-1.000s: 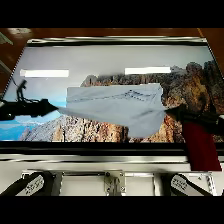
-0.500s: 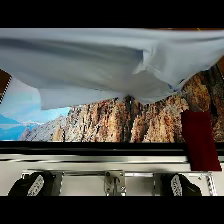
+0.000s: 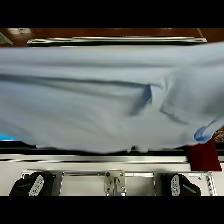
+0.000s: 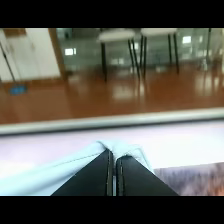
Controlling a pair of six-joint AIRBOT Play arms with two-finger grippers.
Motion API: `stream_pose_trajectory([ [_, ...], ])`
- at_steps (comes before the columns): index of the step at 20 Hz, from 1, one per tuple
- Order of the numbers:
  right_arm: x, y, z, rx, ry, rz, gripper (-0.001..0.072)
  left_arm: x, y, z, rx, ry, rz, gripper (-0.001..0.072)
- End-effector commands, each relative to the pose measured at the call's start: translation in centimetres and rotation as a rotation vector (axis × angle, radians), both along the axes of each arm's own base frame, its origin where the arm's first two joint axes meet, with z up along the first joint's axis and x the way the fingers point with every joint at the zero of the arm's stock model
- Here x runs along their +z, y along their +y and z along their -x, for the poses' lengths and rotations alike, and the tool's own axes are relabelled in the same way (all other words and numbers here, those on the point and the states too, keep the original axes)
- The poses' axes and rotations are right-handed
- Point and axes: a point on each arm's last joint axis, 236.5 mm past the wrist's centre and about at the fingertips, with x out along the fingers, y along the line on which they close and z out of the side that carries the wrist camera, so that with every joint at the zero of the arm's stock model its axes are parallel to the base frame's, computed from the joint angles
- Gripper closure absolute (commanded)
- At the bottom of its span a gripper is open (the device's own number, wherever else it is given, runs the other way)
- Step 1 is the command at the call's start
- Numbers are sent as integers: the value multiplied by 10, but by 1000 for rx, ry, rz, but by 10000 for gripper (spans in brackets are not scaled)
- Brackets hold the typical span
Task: Fold the shirts.
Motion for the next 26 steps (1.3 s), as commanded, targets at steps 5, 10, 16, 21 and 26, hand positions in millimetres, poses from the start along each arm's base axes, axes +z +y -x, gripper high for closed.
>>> stream_pose_trajectory([
  [5,-133,-24,-47,126,588,-161,656,-142,25,-79,-22,456,24,673],
  [10,-266,-13,-120,202,934,-132,656,-250,41,-150,-48,747,108,673],
  [16,-361,-5,-300,59,734,-131,655,-361,58,-230,-30,911,208,672],
  [21,-437,12,-357,47,707,-258,655,-417,52,-308,-53,789,322,672],
  [26,-478,10,-365,20,745,-285,655,-461,32,-357,-72,692,263,672],
])
